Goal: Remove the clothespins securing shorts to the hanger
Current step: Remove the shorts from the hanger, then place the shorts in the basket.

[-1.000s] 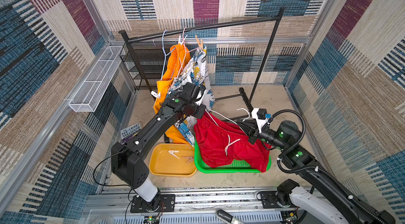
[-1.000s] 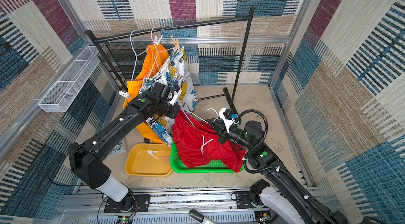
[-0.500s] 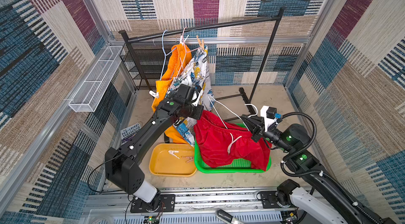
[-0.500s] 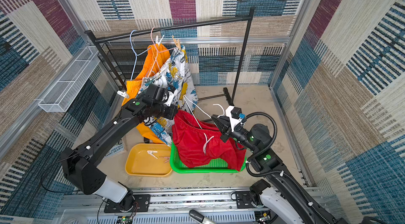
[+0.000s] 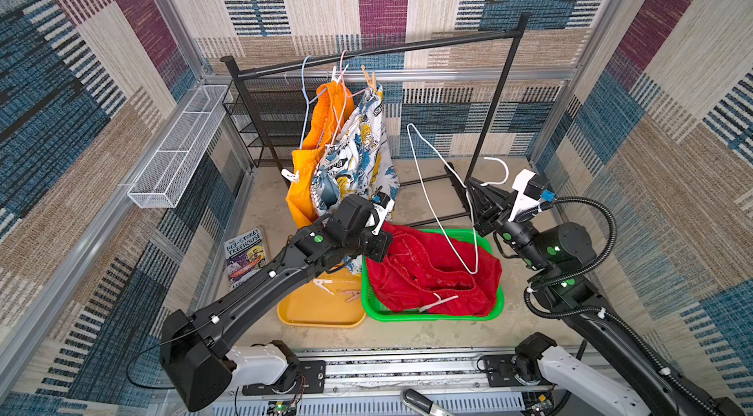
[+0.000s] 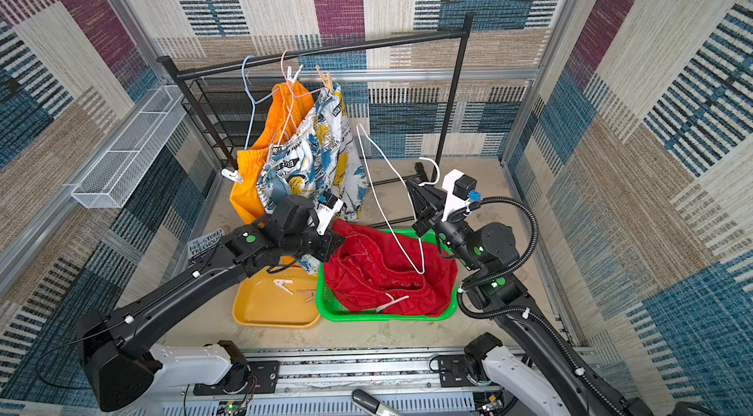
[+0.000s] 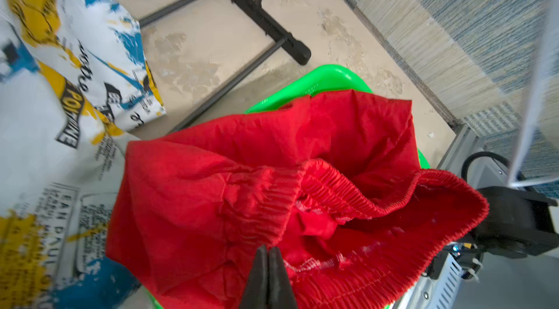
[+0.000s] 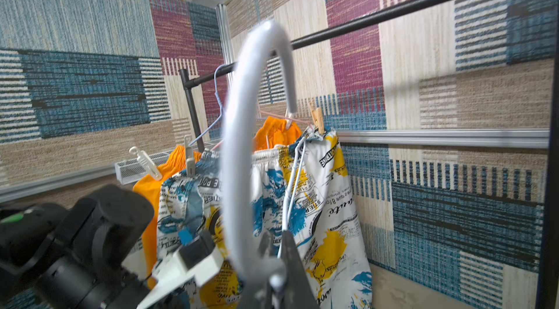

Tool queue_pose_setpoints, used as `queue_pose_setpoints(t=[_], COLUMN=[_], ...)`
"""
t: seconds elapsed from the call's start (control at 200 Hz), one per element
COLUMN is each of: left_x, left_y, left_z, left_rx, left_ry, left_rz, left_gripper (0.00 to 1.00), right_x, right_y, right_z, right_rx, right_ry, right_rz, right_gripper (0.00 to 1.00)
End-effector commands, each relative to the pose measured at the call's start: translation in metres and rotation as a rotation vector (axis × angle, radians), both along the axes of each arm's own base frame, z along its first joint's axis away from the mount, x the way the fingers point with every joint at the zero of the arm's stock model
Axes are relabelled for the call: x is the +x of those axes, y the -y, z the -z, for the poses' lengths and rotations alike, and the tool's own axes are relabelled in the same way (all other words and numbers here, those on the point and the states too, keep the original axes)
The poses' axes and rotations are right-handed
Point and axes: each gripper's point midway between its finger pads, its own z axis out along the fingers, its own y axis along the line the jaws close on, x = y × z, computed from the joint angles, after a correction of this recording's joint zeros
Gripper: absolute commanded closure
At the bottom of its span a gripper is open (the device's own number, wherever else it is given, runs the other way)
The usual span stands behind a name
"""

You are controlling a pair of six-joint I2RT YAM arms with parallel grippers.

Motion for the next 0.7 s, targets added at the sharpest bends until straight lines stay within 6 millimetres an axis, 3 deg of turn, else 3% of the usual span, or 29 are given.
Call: queue_pose_setpoints(t=[0.0, 0.225, 0.366, 0.386, 0.451, 0.521, 0.696], left_x=[0.000, -0.005, -0.004, -0.005, -0.003, -0.001, -0.007], left_y=[0.017, 0.060, 0.071, 0.072, 0.070, 0.063, 0.041], left_z=[0.021, 0.086, 0.119, 0.119, 0.104, 0.078, 0.014], left_rx=[-0.020, 0.115, 0.184, 0.185, 0.161, 0.131, 0.100], left_ry=[-0.033, -0.115, -0.191, -0.191, -0.150, -0.073, 0.101], left_rz=[-0.006, 0.071, 0.089, 0.093, 0.091, 0.082, 0.107], left_gripper=[1.00, 1.00, 1.00, 0.94, 0.67, 0.45, 0.33], right_x=[0.012, 0.031, 0.035, 0.035, 0.035, 0.037, 0.045], right_y=[0.016, 0.018, 0.018, 0.017, 0.014, 0.010, -0.002], right_z=[-0.022, -0.024, -0.018, -0.016, -0.011, -0.001, 0.026], right_rx=[0.060, 0.035, -0.004, -0.016, -0.044, -0.082, -0.158], right_ry=[-0.005, -0.089, -0.140, -0.149, -0.171, -0.200, -0.283], right_rz=[0.104, 0.163, 0.176, 0.173, 0.163, 0.151, 0.116], right_gripper=[1.00, 1.00, 1.00, 1.00, 1.00, 1.00, 1.00])
